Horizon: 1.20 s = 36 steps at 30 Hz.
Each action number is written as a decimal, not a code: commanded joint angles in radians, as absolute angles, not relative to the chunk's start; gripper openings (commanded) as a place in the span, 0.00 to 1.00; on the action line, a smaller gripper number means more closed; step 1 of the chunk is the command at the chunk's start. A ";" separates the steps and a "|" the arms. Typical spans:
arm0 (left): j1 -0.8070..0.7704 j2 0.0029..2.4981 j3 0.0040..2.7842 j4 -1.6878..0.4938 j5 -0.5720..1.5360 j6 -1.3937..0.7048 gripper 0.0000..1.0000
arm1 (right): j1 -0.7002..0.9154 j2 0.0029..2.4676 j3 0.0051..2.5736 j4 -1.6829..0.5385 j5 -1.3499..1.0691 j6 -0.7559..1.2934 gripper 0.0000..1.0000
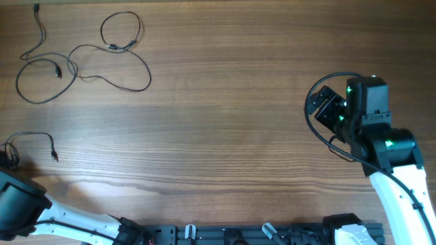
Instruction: Untangle cables
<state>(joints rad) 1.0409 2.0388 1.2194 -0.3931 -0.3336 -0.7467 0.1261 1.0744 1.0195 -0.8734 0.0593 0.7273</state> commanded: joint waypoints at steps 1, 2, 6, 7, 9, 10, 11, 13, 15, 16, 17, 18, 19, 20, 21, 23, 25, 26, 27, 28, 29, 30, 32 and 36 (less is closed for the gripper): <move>0.997 2.188 1.130 -0.439 -0.067 -0.762 0.04 | 0.124 1.081 1.023 -0.868 0.050 0.710 1.00; 0.982 2.188 1.130 -0.441 -0.064 -0.762 0.04 | 0.124 1.081 1.023 -0.868 0.051 0.710 1.00; 0.904 2.188 1.130 -0.432 -0.057 -0.718 0.04 | 0.124 1.082 1.023 -0.862 0.051 0.710 1.00; 0.884 2.188 1.130 -0.421 -0.061 -0.717 0.04 | 0.124 1.083 1.023 -0.856 0.051 0.710 1.00; 0.860 2.188 1.130 -0.398 -0.060 -0.718 0.04 | 0.124 1.085 1.023 -0.855 0.051 0.710 1.00; 0.851 2.188 1.131 -0.395 -0.059 -0.718 0.04 | 0.124 1.085 1.023 -0.857 0.051 0.709 1.00; 0.844 2.188 1.131 -0.393 -0.060 -0.718 0.04 | 0.124 1.085 1.023 -0.857 0.051 0.709 1.00; 0.825 2.188 1.130 -0.401 -0.060 -0.718 0.04 | 0.124 1.085 1.023 -0.855 0.051 0.709 1.00; 0.810 2.188 1.130 -0.411 -0.060 -0.718 0.04 | 0.124 1.086 1.023 -0.846 0.051 0.709 1.00; 0.804 2.188 1.130 -0.414 -0.060 -0.718 0.04 | 0.124 1.088 1.023 -0.842 0.051 0.709 1.00; 0.798 2.188 1.130 -0.417 -0.060 -0.718 0.04 | 0.124 1.090 1.023 -0.841 0.051 0.710 1.00; 0.792 2.188 1.130 -0.423 -0.060 -0.718 0.04 | 0.124 1.094 1.023 -0.842 0.051 0.709 1.00; 0.789 2.188 1.130 -0.427 -0.059 -0.719 0.04 | 0.124 1.096 1.023 -0.844 0.051 0.709 1.00; 0.789 2.188 1.130 -0.432 -0.056 -0.719 0.04 | 0.124 1.099 1.023 -0.846 0.051 0.709 1.00; 0.789 2.188 1.129 -0.440 -0.049 -0.719 0.04 | 0.124 1.103 1.023 -0.846 0.051 0.710 1.00; 0.789 2.188 1.129 -0.457 -0.049 -0.719 0.04 | 0.124 1.110 1.023 -0.845 0.051 0.710 1.00; 0.789 2.188 1.129 -0.469 -0.044 -0.717 0.06 | 0.124 1.115 1.023 -0.846 0.050 0.710 1.00; 0.789 2.186 1.130 -0.485 -0.019 -0.695 0.24 | 0.124 1.116 1.023 -0.846 0.051 0.709 1.00; 0.789 2.182 1.130 -0.488 0.029 -0.658 0.56 | 0.124 1.116 1.023 -0.846 0.051 0.709 1.00; 0.789 2.175 1.130 -0.488 0.066 -0.640 0.93 | 0.124 1.116 1.023 -0.842 0.051 0.710 1.00; 0.789 2.165 1.130 -0.487 0.089 -0.635 1.00 | 0.124 1.116 1.023 -0.837 0.051 0.709 1.00; 0.789 2.151 1.130 -0.487 0.105 -0.635 1.00 | 0.124 1.116 1.023 -0.835 0.051 0.710 1.00; 0.783 2.092 1.130 -0.487 0.141 -0.632 1.00 | 0.124 1.116 1.023 -0.835 0.051 0.709 1.00; 0.743 1.971 1.130 -0.490 0.175 -0.605 1.00 | 0.124 1.115 1.023 -0.836 0.051 0.709 0.99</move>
<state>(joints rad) 0.7902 1.9709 1.2182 -0.4339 -0.0189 -0.6125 0.1261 1.1091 1.0195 -0.8368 0.0593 0.7273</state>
